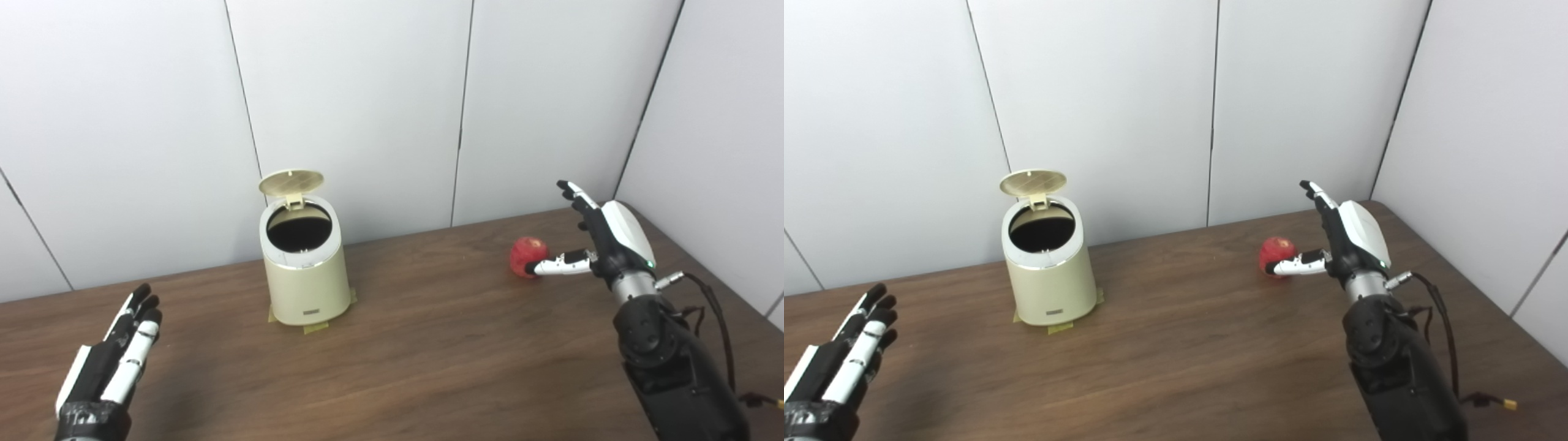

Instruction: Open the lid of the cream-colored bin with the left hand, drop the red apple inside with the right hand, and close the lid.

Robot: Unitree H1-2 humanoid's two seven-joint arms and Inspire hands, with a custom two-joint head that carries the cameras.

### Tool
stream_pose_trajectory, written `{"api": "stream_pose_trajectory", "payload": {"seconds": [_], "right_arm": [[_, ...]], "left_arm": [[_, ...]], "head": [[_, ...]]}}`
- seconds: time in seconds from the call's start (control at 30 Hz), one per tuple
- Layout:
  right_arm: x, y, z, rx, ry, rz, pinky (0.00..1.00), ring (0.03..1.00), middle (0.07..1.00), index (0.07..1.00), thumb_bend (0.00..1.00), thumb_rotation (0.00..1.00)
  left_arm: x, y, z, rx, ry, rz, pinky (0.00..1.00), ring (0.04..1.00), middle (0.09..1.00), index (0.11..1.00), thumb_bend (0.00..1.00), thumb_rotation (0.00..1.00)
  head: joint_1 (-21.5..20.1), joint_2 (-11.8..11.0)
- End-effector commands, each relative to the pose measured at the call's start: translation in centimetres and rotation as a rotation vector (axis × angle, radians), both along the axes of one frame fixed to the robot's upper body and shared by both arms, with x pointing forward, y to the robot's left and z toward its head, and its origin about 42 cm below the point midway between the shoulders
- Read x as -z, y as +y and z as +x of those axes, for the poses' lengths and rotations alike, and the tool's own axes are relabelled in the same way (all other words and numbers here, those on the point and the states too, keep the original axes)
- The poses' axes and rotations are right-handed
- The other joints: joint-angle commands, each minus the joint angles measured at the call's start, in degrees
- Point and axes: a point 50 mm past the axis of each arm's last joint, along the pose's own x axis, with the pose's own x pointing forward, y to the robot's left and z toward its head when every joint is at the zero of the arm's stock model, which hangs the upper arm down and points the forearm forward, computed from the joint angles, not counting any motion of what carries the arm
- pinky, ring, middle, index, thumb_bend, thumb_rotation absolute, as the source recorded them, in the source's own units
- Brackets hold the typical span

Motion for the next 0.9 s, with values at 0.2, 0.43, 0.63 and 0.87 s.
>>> {"api": "stream_pose_trajectory", "payload": {"seconds": [0.2, 0.43, 0.63, 0.87], "right_arm": [[-2.3, -1.7, 3.7, -0.005, 0.050, -0.061, 0.71, 0.876, 0.904, 0.913, 0.87, 0.15], [-3.2, -2.2, 6.1, -0.027, 0.098, 0.003, 0.76, 0.874, 0.894, 0.886, 0.90, 0.14], [-3.4, -2.3, 7.4, -0.043, 0.144, -0.026, 0.76, 0.868, 0.884, 0.871, 0.92, 0.14], [-2.2, -3.0, 8.4, -0.029, 0.138, -0.016, 0.73, 0.815, 0.839, 0.826, 0.90, 0.13]], "left_arm": [[-2.2, -0.4, 0.2, 0.052, -0.061, -0.004, 1.00, 1.000, 0.986, 1.000, 0.37, 0.63], [-2.2, -0.5, 0.1, 0.082, -0.049, -0.001, 1.00, 1.000, 0.998, 1.000, 0.37, 0.62], [-2.3, -0.5, 0.0, 0.100, -0.045, 0.000, 1.00, 1.000, 1.000, 1.000, 0.36, 0.63], [-2.6, -0.6, -0.3, 0.102, -0.051, 0.011, 1.00, 1.000, 1.000, 1.000, 0.35, 0.63]], "head": [[-0.59, 0.01], [-0.69, -0.35], [-0.82, -0.47], [-0.69, -0.31]]}}
